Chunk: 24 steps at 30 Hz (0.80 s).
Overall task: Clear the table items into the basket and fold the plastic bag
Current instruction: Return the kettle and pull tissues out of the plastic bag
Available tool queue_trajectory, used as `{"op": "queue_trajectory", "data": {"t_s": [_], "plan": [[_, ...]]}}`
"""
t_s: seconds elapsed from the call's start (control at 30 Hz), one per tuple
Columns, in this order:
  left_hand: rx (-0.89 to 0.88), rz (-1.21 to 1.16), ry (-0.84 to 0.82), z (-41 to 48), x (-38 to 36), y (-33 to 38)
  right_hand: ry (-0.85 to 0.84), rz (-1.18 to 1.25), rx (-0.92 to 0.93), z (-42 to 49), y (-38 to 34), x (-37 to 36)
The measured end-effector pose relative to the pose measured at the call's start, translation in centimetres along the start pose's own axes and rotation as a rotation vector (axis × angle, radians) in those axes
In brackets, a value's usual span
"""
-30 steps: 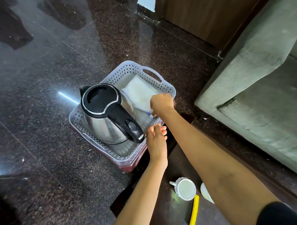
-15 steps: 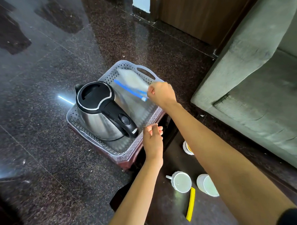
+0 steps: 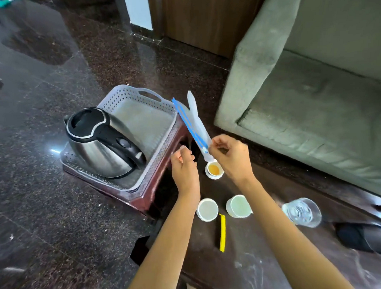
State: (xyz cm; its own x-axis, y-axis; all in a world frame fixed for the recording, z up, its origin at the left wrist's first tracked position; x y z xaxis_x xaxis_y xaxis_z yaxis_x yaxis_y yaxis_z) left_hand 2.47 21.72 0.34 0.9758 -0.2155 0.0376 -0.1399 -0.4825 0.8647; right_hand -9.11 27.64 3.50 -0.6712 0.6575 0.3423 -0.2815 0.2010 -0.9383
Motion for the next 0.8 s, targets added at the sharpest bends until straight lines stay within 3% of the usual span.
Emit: {"op": "queue_trajectory", "data": {"t_s": [0.13,0.3,0.4,0.67,0.8], "plan": [[-0.011,0.139,-0.137,-3.2,-0.8,-2.2,0.021,0.075,-0.117,-6.6,2.4,3.1],[-0.041,0.432,-0.214,-7.3,-0.6,-5.9,0.025,0.199,-0.24,-14.5,5.3,5.4],[-0.044,0.481,-0.255,-10.2,-0.3,-7.2,0.065,0.289,-0.274,-18.5,6.9,6.7],[-0.106,0.54,-0.372,-15.5,-0.3,-10.6,0.578,0.877,-0.517,-29.0,11.1,10.3],[-0.089,0.485,-0.442,-17.7,-0.7,-11.7,0.646,0.745,-0.738,-33.4,14.2,10.6]]}}
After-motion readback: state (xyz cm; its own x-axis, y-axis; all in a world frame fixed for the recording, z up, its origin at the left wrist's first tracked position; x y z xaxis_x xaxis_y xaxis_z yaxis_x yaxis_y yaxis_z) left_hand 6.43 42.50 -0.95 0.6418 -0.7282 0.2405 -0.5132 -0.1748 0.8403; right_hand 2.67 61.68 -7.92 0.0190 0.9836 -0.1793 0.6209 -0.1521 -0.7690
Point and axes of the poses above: each hand's wrist, its own z-axis towards the middle knuckle, its own x-axis out of the back of the hand, y = z × x, the point moved 4 cm from there along z, towards the middle knuckle, and after that the axes turned 11 degrees about z, right-handed, at the moved point
